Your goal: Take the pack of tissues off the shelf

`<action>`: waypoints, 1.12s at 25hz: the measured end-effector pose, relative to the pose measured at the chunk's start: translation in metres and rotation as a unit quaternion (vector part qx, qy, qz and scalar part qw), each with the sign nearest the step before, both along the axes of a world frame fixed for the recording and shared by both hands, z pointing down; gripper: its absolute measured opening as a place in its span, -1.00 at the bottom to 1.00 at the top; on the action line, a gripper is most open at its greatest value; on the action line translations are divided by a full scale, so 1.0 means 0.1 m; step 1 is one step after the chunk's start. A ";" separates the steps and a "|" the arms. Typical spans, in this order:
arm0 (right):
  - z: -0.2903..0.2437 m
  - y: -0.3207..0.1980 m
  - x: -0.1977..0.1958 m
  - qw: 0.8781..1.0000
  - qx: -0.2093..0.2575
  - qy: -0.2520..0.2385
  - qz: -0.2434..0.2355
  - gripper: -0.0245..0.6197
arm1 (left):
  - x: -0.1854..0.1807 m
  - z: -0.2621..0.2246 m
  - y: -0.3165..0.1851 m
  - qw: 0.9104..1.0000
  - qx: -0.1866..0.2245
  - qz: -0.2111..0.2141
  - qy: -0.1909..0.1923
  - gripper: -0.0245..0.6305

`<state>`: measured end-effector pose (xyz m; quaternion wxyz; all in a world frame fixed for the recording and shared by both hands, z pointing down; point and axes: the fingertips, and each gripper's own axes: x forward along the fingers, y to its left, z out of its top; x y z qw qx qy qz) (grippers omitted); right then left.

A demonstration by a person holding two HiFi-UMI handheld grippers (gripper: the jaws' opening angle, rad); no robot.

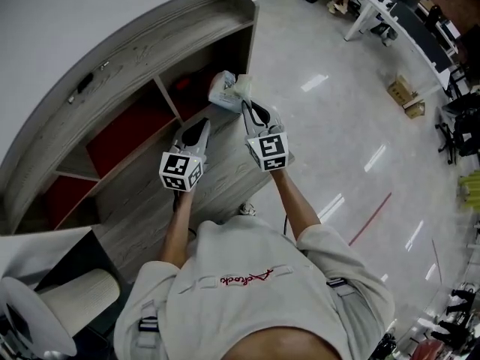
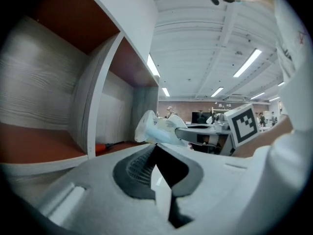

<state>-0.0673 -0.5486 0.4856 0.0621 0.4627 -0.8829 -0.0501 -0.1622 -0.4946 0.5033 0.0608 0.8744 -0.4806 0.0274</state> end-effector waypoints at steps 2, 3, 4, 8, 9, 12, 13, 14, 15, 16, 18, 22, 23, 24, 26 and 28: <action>-0.05 0.08 0.05 1.000 0.004 -0.004 0.002 -0.86 | 0.03 -0.05 0.02 1.000 0.006 0.000 -0.002 -0.93; -0.07 0.13 0.08 1.000 0.006 -0.005 0.002 -0.86 | 0.04 -0.08 0.03 1.000 0.009 0.001 -0.002 -0.93; -0.10 0.17 0.10 1.000 0.009 -0.005 0.002 -0.86 | 0.06 -0.11 0.04 1.000 0.011 0.001 -0.003 -0.93; -0.18 0.34 0.21 1.000 0.017 -0.008 0.002 -0.86 | 0.14 -0.20 0.09 1.000 0.021 0.001 -0.004 -0.93; -0.20 0.39 0.24 1.000 0.019 -0.009 0.002 -0.86 | 0.16 -0.23 0.10 1.000 0.023 0.001 -0.004 -0.93; -0.22 0.50 0.33 1.000 0.023 -0.011 0.003 -0.86 | 0.21 -0.29 0.14 1.000 0.031 0.000 -0.005 -0.93; -0.22 0.54 0.35 1.000 0.024 -0.012 0.004 -0.86 | 0.23 -0.30 0.15 0.999 0.032 0.000 -0.005 -0.93; -0.23 0.56 0.37 1.000 0.024 -0.014 0.005 -0.86 | 0.24 -0.31 0.16 0.999 0.033 0.000 -0.006 -0.93; -0.23 0.58 0.38 1.000 0.024 -0.015 0.005 -0.86 | 0.24 -0.32 0.16 0.999 0.034 0.000 -0.007 -0.93; -0.24 0.59 0.38 1.000 0.024 -0.017 0.005 -0.86 | 0.24 -0.32 0.16 0.999 0.035 0.001 -0.008 -0.93; -0.23 0.61 0.39 1.000 0.024 -0.019 0.005 -0.86 | 0.25 -0.34 0.17 0.999 0.036 0.002 -0.010 -0.93; -0.21 0.67 0.45 1.000 0.021 -0.019 0.004 -0.87 | 0.31 -0.34 0.21 0.999 0.036 0.001 -0.012 -0.93; -0.21 0.69 0.47 1.000 0.021 -0.019 0.003 -0.87 | 0.33 -0.34 0.22 0.999 0.035 0.000 -0.012 -0.93; -0.21 0.71 0.49 1.000 0.020 -0.020 0.000 -0.87 | 0.35 -0.33 0.23 0.999 0.035 -0.003 -0.013 -0.93; -0.22 0.76 0.55 1.000 0.020 -0.023 -0.007 -0.87 | 0.41 -0.32 0.25 0.999 0.033 -0.008 -0.014 -0.93; -0.21 0.82 0.61 0.999 0.020 -0.023 -0.015 -0.87 | 0.47 -0.29 0.29 0.999 0.032 -0.015 -0.015 -0.93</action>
